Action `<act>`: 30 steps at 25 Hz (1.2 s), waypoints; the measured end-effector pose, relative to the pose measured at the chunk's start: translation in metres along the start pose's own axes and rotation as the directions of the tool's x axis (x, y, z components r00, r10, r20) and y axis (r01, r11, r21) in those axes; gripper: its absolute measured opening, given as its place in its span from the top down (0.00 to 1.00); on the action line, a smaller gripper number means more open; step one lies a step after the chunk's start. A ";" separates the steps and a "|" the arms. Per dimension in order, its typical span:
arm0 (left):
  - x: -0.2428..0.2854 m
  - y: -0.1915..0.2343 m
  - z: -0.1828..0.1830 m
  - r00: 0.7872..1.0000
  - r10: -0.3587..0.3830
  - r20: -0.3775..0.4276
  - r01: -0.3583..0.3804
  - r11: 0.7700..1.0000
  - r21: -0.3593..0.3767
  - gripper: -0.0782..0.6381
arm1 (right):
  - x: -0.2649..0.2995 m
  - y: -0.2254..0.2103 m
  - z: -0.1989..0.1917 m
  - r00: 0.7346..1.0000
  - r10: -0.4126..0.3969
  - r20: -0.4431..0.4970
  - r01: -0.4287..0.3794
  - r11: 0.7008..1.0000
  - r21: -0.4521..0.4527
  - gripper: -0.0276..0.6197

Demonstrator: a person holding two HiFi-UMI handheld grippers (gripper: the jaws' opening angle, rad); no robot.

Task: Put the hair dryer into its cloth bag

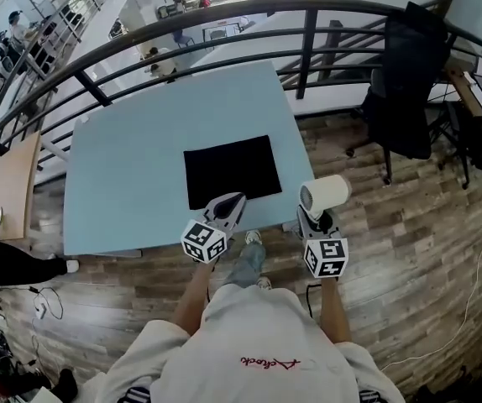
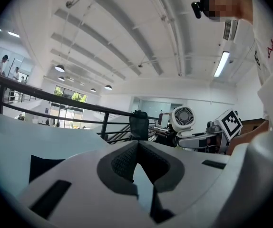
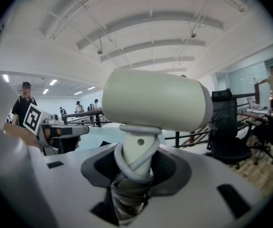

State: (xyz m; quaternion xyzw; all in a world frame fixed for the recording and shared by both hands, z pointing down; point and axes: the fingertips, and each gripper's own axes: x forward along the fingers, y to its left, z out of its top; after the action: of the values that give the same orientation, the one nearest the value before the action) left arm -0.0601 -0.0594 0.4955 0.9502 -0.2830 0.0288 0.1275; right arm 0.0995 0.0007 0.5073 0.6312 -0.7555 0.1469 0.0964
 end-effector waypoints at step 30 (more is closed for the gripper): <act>0.146 0.156 -0.014 1.000 0.005 0.012 -0.003 0.980 -0.197 0.88 | 0.200 -0.075 0.076 0.996 -0.039 -0.085 0.034 0.997 -0.067 0.68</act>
State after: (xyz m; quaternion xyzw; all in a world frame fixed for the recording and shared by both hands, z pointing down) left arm -0.0222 -0.2590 0.5624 0.9325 -0.2872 -0.0050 0.2190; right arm 0.1389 -0.2224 0.5094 0.6345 -0.7434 0.1472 0.1521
